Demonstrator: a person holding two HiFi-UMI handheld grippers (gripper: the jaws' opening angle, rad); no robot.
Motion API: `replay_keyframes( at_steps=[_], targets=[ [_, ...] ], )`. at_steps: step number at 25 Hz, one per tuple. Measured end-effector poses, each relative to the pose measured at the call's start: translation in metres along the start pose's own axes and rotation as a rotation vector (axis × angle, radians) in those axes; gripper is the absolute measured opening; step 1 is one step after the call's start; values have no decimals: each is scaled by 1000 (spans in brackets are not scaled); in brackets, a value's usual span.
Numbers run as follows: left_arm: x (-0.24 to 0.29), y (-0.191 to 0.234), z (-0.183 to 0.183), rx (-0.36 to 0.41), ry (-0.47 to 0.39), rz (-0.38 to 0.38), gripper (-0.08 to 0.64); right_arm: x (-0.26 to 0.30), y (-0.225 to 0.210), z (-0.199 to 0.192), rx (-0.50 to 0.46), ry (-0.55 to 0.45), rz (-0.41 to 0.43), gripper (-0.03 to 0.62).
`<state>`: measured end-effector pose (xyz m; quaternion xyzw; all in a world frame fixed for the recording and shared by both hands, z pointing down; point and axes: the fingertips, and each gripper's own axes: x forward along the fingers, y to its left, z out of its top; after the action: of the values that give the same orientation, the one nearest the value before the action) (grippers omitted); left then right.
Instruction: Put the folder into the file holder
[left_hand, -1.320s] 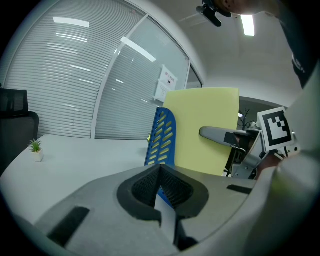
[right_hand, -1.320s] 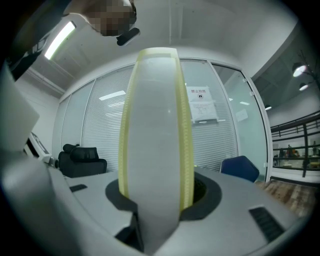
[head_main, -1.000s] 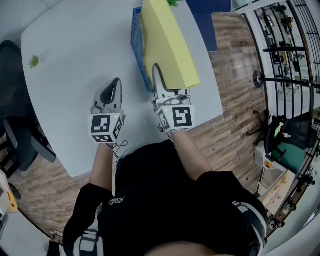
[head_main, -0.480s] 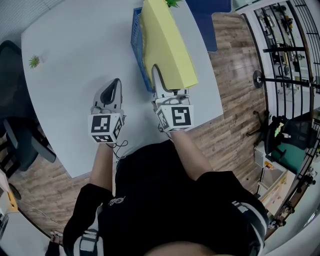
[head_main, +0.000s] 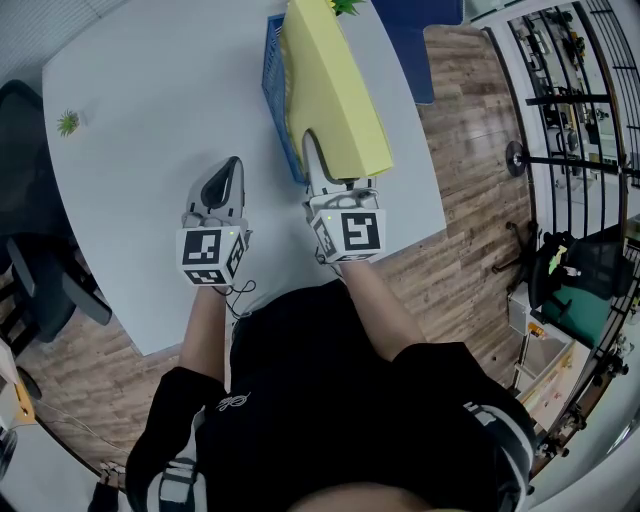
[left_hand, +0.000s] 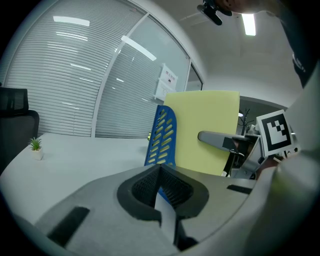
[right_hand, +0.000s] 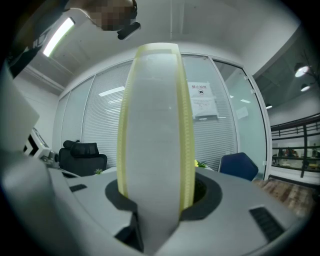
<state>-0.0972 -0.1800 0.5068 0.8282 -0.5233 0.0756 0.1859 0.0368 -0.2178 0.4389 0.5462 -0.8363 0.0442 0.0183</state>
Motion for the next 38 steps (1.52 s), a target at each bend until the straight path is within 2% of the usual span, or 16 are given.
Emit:
replay_keyframes(
  at_steps=[38],
  targets=[
    [0, 0, -3, -1, 7, 1, -3, 3, 0, -19, -12, 53, 5, 179]
  ],
)
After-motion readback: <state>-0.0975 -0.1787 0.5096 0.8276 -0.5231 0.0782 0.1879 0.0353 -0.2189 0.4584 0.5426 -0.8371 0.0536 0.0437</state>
